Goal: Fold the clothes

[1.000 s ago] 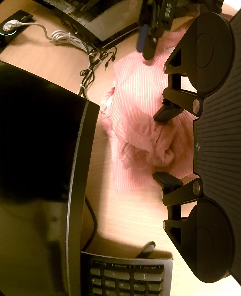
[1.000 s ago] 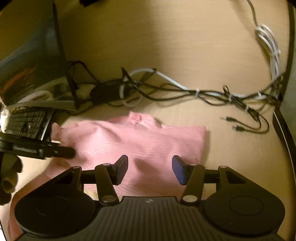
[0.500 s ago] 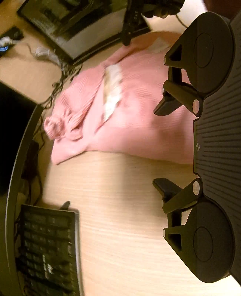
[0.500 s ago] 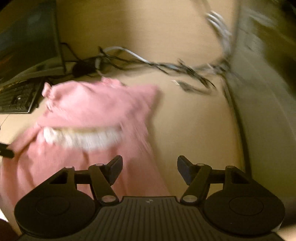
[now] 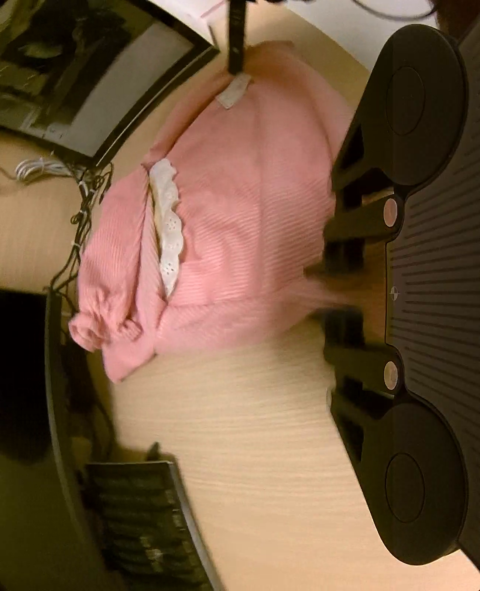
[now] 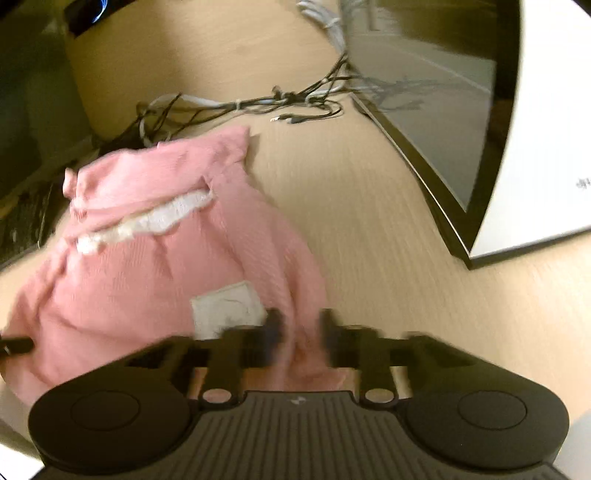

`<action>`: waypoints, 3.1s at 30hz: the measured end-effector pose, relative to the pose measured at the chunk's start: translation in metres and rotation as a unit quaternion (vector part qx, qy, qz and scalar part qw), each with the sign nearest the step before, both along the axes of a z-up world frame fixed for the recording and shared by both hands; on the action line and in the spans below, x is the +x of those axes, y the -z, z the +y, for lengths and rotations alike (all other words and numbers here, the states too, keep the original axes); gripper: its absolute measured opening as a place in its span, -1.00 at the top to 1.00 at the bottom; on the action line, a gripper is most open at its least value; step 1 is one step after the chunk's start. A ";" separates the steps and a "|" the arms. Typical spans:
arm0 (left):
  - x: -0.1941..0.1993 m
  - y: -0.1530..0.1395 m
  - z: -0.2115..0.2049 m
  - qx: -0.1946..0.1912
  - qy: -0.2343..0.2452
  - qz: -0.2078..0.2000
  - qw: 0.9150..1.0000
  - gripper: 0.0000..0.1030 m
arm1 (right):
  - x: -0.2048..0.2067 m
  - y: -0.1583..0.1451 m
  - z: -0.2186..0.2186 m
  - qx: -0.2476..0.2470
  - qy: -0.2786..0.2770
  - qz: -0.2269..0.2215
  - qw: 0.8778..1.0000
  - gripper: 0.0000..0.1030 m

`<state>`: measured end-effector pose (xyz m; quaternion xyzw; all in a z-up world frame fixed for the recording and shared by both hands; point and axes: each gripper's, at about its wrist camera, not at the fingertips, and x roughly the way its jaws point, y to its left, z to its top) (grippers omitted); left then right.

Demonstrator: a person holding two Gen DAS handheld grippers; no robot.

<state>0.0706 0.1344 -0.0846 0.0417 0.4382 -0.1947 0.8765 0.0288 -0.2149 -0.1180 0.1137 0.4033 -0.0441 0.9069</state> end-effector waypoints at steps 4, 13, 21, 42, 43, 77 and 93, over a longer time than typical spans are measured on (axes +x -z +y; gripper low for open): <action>-0.018 -0.028 -0.031 0.031 0.084 -0.069 0.994 0.73 | -0.001 -0.034 0.042 -0.113 -0.082 -0.032 0.990 0.89; -0.034 -0.006 -0.074 -0.035 0.157 0.016 0.987 -0.22 | -0.018 -0.011 0.115 -0.208 -0.347 0.032 0.914 0.86; -0.052 -0.013 -0.060 -0.095 0.103 0.076 0.987 -0.65 | -0.041 -0.044 0.064 -0.112 -0.388 0.013 0.915 0.30; -0.032 -0.034 -0.019 -0.140 -0.143 0.033 0.979 -0.66 | 0.005 -0.010 -0.024 0.022 -0.089 -0.043 0.995 0.90; -0.032 -0.038 -0.017 -0.133 -0.144 0.022 0.980 -0.67 | 0.004 -0.022 -0.011 -0.019 -0.126 -0.063 0.990 0.91; -0.028 -0.018 -0.080 -0.007 -0.005 -0.004 1.000 0.14 | -0.028 -0.002 0.067 -0.199 -0.404 -0.009 0.893 0.69; 0.012 0.013 -0.027 -0.216 0.090 0.199 0.952 -0.79 | -0.016 -0.032 0.038 0.027 -0.246 0.097 0.964 0.13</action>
